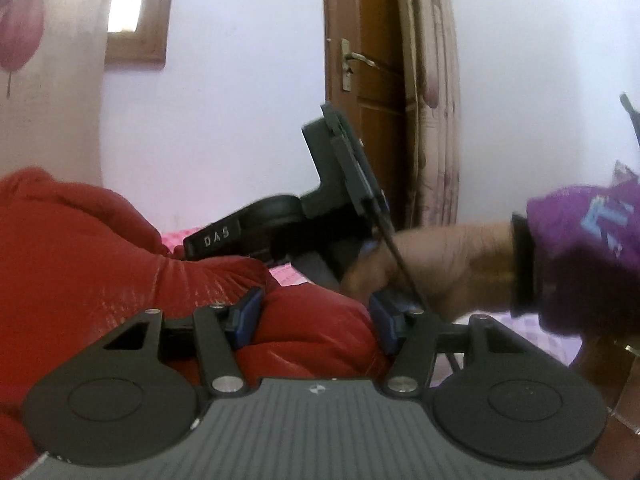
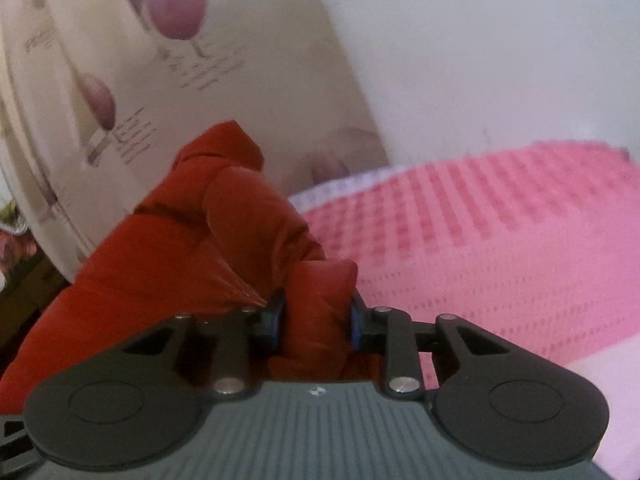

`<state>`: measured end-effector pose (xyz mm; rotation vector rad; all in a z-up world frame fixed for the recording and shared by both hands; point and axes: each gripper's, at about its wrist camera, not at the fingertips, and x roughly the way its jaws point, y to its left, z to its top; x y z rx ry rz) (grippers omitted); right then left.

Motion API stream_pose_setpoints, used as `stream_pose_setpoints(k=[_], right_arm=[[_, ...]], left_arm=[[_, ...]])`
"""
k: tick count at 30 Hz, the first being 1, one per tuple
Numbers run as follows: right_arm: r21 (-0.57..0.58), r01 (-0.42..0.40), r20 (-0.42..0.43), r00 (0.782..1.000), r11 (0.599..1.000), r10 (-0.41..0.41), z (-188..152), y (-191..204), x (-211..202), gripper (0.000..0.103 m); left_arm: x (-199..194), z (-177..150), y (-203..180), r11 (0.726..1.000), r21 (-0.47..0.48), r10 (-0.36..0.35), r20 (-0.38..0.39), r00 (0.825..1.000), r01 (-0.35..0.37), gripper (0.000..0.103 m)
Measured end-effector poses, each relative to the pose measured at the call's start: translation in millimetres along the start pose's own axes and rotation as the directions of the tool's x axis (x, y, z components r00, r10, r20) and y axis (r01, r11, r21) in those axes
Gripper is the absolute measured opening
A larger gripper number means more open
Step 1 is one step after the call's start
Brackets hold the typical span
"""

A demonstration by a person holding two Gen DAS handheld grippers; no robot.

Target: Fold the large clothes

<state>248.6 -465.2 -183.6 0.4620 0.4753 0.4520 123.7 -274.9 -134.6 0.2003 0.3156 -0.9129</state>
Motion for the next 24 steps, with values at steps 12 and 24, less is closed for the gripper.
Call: stream_pose_setpoints(k=[12, 24], right_arm=[[-0.283, 0.144, 0.047, 0.990, 0.948, -0.137, 58.0, 50.9, -46.0, 0.038], [-0.798, 0.012, -0.161, 0.959, 0.602, -0.233, 69.2, 185.8, 74.1, 0.014]], left_arm=[[16.4, 2.5, 13.7, 0.994, -0.105, -0.017, -0.044, 0.999, 0.012, 0.059], [17.5, -4.9, 14.7, 0.993, -0.114, -0.014, -0.045, 0.999, 0.009, 0.060]])
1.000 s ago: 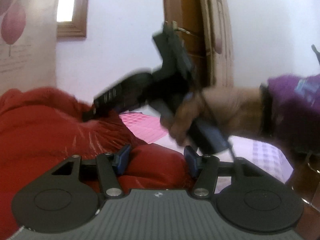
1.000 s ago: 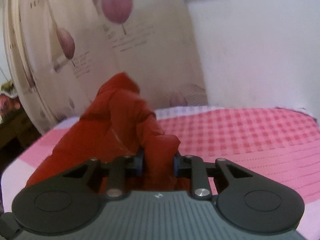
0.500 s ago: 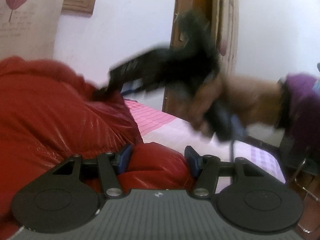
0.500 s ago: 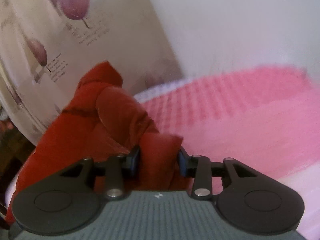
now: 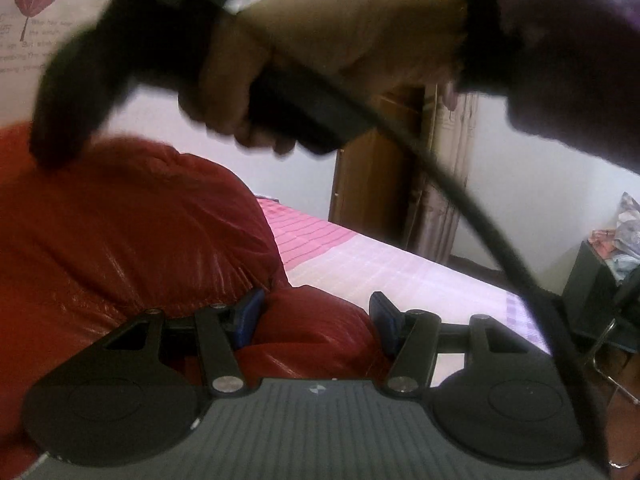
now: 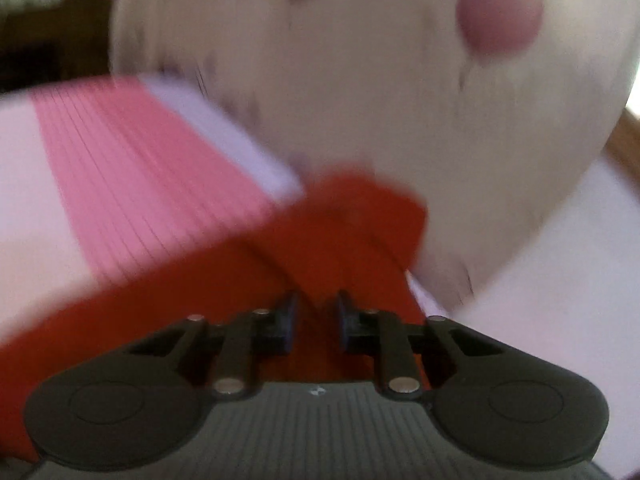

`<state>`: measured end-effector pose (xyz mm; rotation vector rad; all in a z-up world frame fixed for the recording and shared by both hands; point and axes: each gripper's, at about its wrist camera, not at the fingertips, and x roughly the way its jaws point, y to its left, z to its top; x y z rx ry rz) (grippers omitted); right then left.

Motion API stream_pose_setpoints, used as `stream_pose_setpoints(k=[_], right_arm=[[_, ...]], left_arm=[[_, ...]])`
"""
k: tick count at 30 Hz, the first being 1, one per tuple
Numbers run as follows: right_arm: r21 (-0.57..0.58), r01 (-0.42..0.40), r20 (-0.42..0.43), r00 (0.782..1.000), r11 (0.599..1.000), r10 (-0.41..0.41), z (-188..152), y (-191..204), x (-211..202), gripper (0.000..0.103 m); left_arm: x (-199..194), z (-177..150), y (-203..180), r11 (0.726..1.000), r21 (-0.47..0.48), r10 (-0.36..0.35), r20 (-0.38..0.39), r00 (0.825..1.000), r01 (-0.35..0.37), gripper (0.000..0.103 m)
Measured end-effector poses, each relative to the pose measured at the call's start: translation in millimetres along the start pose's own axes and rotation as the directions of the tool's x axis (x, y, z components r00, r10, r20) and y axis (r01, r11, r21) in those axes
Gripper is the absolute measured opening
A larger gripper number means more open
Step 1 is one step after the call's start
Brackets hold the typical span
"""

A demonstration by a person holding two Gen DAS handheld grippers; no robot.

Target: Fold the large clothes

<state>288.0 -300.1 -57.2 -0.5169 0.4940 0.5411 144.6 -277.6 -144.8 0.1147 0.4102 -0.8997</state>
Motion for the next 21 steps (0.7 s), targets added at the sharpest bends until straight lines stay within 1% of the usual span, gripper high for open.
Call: stream_pose_setpoints(k=[2, 4, 6, 8, 12, 13, 15, 17, 21], right_arm=[[0.010, -0.022, -0.050, 0.998, 1.000, 0.023, -8.1, -4.8, 17.6, 0.014], [0.033, -0.027, -0.076, 0.997, 0.999, 0.029, -15.4, -7.0, 30.1, 0.014], [0.066, -0.045, -0.117, 0.992, 0.997, 0.053, -21.8, -8.9, 44.6, 0.011], [0.062, -0.048, -0.150, 0.987, 0.997, 0.057, -27.2, -9.1, 55.8, 0.010], [0.057, -0.076, -0.201, 0.976, 0.995, 0.086, -29.0, -4.6, 74.7, 0.002], [0.060, -0.081, -0.206, 0.974, 0.995, 0.092, -32.2, -3.0, 75.6, 0.001], [0.065, -0.086, -0.213, 0.972, 0.994, 0.098, -37.1, -4.6, 78.7, 0.001], [0.093, -0.092, -0.201, 0.974, 0.991, 0.109, -41.2, -6.3, 83.5, 0.001], [0.129, -0.086, -0.171, 0.979, 0.988, 0.107, -51.6, -9.6, 91.4, 0.001]], left_arm=[[0.7, -1.5, -0.4, 1.000, -0.003, -0.001, 0.004, 1.000, 0.001, 0.061], [2.8, -1.7, -1.1, 1.000, -0.006, -0.002, 0.005, 1.000, 0.002, 0.061], [4.6, -2.0, -1.9, 1.000, -0.002, 0.000, 0.001, 1.000, 0.000, 0.061], [2.0, -3.8, -3.4, 1.000, -0.004, 0.002, -0.003, 1.000, -0.002, 0.061], [3.7, -4.0, -3.0, 1.000, -0.016, 0.006, -0.014, 1.000, -0.006, 0.061], [4.1, -3.8, -2.8, 1.000, -0.019, 0.007, -0.017, 1.000, -0.007, 0.061], [4.4, -3.8, -1.2, 1.000, -0.028, 0.002, -0.020, 1.000, -0.003, 0.061], [4.0, -3.2, -0.9, 1.000, -0.027, -0.001, -0.025, 1.000, 0.001, 0.061], [4.4, -2.5, 1.7, 0.999, -0.037, -0.015, -0.031, 0.999, 0.014, 0.061]])
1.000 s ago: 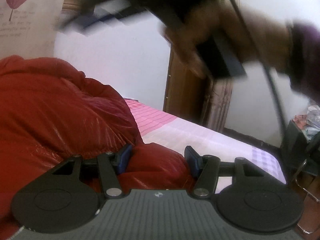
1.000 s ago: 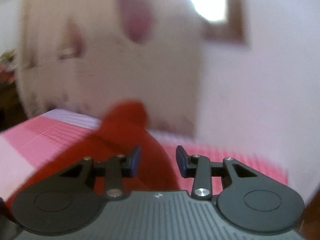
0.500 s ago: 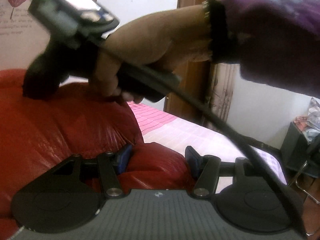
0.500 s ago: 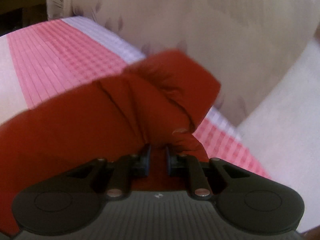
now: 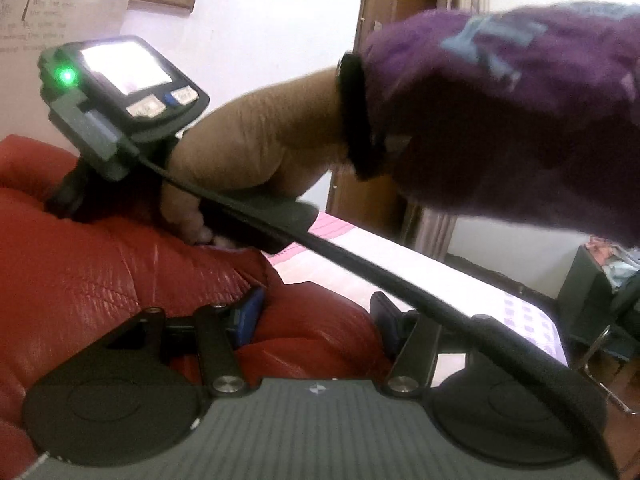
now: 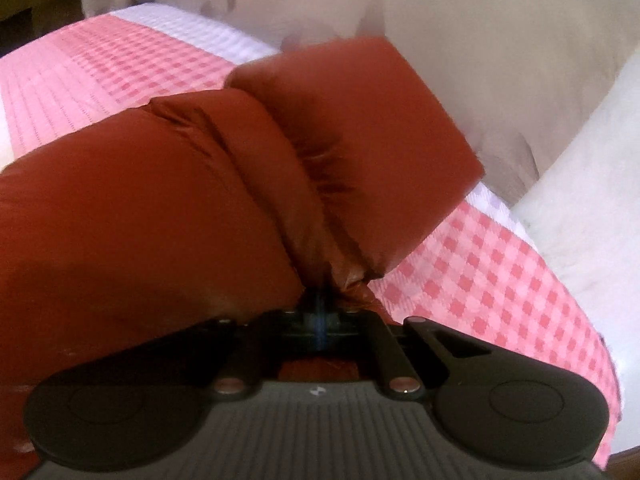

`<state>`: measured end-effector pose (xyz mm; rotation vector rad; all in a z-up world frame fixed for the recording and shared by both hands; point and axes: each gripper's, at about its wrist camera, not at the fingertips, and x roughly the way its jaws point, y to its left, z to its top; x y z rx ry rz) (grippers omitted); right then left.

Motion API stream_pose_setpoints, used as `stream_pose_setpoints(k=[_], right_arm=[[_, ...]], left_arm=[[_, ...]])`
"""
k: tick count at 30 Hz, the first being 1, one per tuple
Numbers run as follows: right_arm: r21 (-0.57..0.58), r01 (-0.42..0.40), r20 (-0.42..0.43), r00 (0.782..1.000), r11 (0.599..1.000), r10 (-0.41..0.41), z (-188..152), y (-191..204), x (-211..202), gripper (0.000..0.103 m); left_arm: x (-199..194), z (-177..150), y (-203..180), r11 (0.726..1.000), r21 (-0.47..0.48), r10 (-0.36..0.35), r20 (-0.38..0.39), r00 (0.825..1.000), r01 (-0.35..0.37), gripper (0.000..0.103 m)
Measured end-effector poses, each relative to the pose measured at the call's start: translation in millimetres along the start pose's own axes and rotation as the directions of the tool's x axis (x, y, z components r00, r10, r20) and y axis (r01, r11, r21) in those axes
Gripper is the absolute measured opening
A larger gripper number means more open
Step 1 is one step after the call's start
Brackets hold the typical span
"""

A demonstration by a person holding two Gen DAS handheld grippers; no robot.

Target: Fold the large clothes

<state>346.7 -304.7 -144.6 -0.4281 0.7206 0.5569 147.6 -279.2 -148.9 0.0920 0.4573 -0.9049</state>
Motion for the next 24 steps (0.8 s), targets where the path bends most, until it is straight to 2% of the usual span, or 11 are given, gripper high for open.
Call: stream_pose_setpoints(k=[8, 11, 13, 15, 16, 18, 20, 22, 24], right_arm=[[0.184, -0.057, 0.166, 0.986, 0.981, 0.026, -28.4, -19.5, 0.9, 0.001], [0.254, -0.097, 0.198, 0.979, 0.962, 0.047, -35.9, -30.7, -2.6, 0.000], [0.321, -0.148, 0.215, 0.973, 0.935, 0.081, -40.8, -42.5, -9.9, 0.001], [0.383, -0.156, 0.198, 0.977, 0.910, 0.084, -41.9, -55.6, -26.7, 0.002], [0.396, -0.151, 0.221, 0.973, 0.906, 0.065, -43.2, -58.4, -44.6, 0.004], [0.356, -0.143, 0.295, 0.955, 0.923, 0.034, -54.0, -55.0, -90.4, 0.016], [0.324, -0.082, 0.313, 0.949, 0.942, -0.026, -69.5, -44.5, -128.4, 0.040], [0.326, -0.064, 0.335, 0.941, 0.943, -0.052, -92.2, -33.0, -159.5, 0.045], [0.332, -0.093, 0.349, 0.936, 0.939, -0.031, -115.5, -22.0, -181.2, 0.044]], left_arm=[[0.5, 2.9, 8.4, 1.000, -0.013, -0.019, -0.017, 1.000, 0.019, 0.061], [-1.3, 5.1, 12.4, 1.000, -0.017, -0.013, -0.021, 1.000, 0.013, 0.061], [-2.4, 5.9, 14.0, 1.000, -0.018, -0.015, -0.017, 1.000, 0.014, 0.060], [-2.9, 7.1, 11.6, 1.000, -0.016, -0.011, -0.008, 1.000, 0.010, 0.061], [-2.8, 7.3, 10.0, 1.000, -0.005, -0.007, -0.007, 1.000, 0.007, 0.062], [-2.5, 7.9, 6.0, 1.000, 0.023, -0.006, -0.007, 1.000, 0.006, 0.068], [-4.6, 7.8, 0.9, 0.999, 0.054, -0.002, 0.007, 1.000, 0.001, 0.073], [-9.1, 7.5, -1.9, 0.997, 0.075, -0.017, 0.032, 0.999, 0.014, 0.080], [-17.7, 5.6, -5.8, 0.996, 0.085, -0.021, 0.058, 0.998, 0.016, 0.083]])
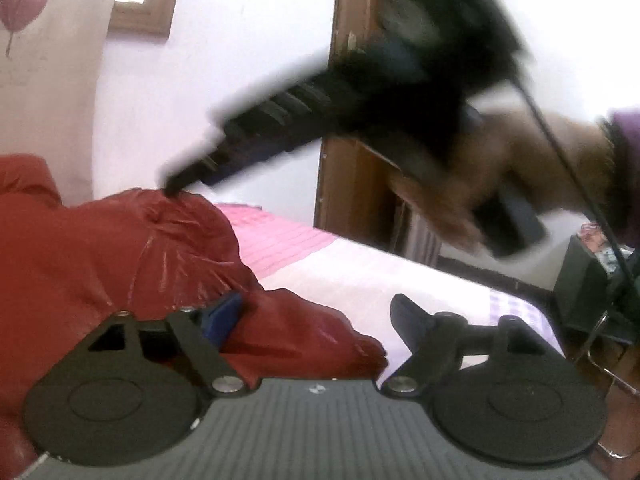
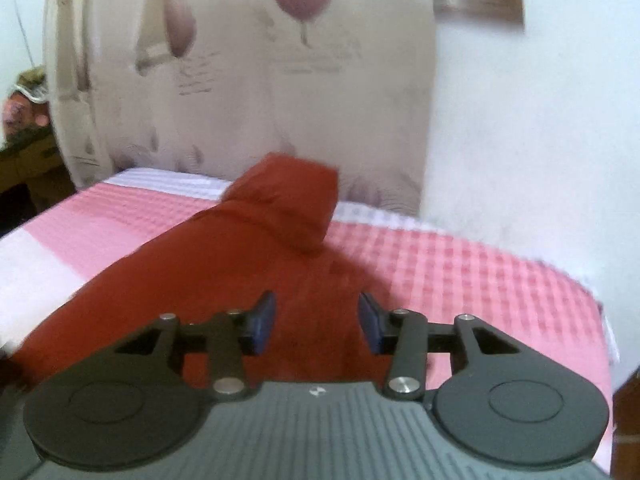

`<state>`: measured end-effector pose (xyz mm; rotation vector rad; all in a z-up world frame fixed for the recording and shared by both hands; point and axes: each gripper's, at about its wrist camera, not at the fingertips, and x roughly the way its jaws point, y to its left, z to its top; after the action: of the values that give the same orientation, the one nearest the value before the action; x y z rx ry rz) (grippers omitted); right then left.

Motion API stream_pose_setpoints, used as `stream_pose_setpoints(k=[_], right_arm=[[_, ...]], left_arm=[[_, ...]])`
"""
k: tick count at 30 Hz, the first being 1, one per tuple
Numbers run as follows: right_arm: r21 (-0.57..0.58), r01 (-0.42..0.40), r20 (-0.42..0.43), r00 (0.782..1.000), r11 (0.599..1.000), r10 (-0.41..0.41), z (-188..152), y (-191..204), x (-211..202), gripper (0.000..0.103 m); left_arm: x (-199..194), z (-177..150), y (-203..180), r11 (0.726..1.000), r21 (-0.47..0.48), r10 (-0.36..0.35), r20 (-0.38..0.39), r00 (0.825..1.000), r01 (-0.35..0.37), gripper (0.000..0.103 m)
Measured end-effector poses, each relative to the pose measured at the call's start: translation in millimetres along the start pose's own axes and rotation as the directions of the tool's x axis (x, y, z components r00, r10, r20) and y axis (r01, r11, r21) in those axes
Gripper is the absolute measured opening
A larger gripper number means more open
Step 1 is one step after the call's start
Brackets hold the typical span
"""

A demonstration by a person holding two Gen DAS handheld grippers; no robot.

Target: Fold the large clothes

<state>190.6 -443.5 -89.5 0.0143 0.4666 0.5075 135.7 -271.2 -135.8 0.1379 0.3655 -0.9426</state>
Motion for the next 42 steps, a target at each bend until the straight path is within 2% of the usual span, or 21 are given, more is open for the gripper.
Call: stream_pose_setpoints(k=[2, 4, 7, 9, 12, 13, 14, 15, 17, 19, 22, 25, 28, 31, 37, 42], right_arm=[[-0.005, -0.006, -0.015, 1.000, 1.000, 0.006, -19.4, 9.5, -19.3, 0.043], [-0.003, 0.021, -0.030, 0.999, 1.000, -0.021, -38.9, 17.9, -35.9, 0.043], [0.046, 0.012, 0.006, 1.000, 0.999, -0.013, -55.8, 21.9, -52.9, 0.043], [0.065, 0.014, 0.024, 1.000, 0.998, -0.016, -64.0, 29.3, -61.2, 0.043], [0.051, 0.019, 0.037, 0.999, 0.999, -0.021, -71.1, 47.4, -67.7, 0.043], [0.037, 0.021, 0.043, 0.999, 0.999, -0.023, -72.4, 52.7, -68.5, 0.043], [0.021, 0.014, 0.055, 0.998, 1.000, -0.015, -73.3, 56.2, -69.3, 0.043], [0.005, 0.018, 0.070, 0.997, 1.000, -0.019, -74.8, 59.1, -70.0, 0.043], [-0.032, 0.063, 0.063, 0.996, 0.998, -0.061, -76.8, 63.4, -66.2, 0.012], [-0.039, 0.110, 0.043, 0.993, 0.993, -0.109, -82.8, 64.7, -59.3, 0.005], [-0.055, 0.136, -0.002, 0.991, 0.989, -0.137, -95.2, 69.2, -46.8, 0.004], [-0.024, 0.144, -0.023, 0.989, 0.989, -0.145, -109.5, 68.9, -34.3, 0.004], [0.054, 0.149, -0.026, 0.989, 0.987, -0.148, -126.2, 69.5, -24.3, 0.004], [0.075, 0.171, -0.003, 0.985, 0.982, -0.171, -142.9, 72.5, -15.7, 0.004], [0.127, 0.145, -0.014, 0.989, 0.981, -0.145, -143.2, 62.0, -13.4, 0.004], [0.092, 0.175, -0.006, 0.984, 0.980, -0.175, -141.0, 70.1, -11.8, 0.004]], left_arm=[[-17.1, -2.3, -2.9, 1.000, -0.007, -0.013, 0.039, 0.999, 0.014, 0.088], [-36.9, -3.7, -7.2, 1.000, 0.008, -0.006, 0.062, 0.998, 0.005, 0.091], [-65.7, -3.0, -13.6, 0.999, 0.034, 0.020, 0.093, 0.996, -0.023, 0.095], [-88.1, -1.0, -11.4, 0.997, 0.027, 0.069, 0.125, 0.990, -0.073, 0.101], [-114.0, 6.0, 3.4, 0.988, -0.025, 0.154, 0.185, 0.971, -0.152, 0.101], [-118.9, 9.2, 11.9, 0.983, -0.038, 0.185, 0.182, 0.966, -0.181, 0.100], [-119.1, 14.0, 19.1, 0.978, -0.041, 0.210, 0.158, 0.965, -0.206, 0.091], [-116.3, 15.9, 25.6, 0.972, -0.045, 0.234, 0.122, 0.965, -0.230, 0.072], [-106.5, 17.9, 45.3, 0.964, -0.094, 0.254, 0.051, 0.966, -0.248, 0.047], [-107.6, 18.9, 55.0, 0.962, -0.125, 0.250, 0.049, 0.967, -0.242, 0.047], [-100.0, 20.6, 52.1, 0.964, -0.060, 0.259, 0.015, 0.966, -0.257, 0.049], [-90.3, 17.3, 56.7, 0.964, -0.065, 0.256, -0.021, 0.966, -0.257, 0.049], [-81.7, 9.5, 59.5, 0.966, -0.044, 0.252, -0.042, 0.967, -0.254, 0.049], [-81.8, 3.3, 58.9, 0.968, -0.036, 0.247, -0.059, 0.967, -0.250, 0.049], [-78.2, 4.7, 59.6, 0.967, -0.005, 0.253, -0.087, 0.963, -0.255, 0.049], [-76.0, 5.6, 59.3, 0.965, 0.007, 0.261, -0.097, 0.960, -0.261, 0.050]])
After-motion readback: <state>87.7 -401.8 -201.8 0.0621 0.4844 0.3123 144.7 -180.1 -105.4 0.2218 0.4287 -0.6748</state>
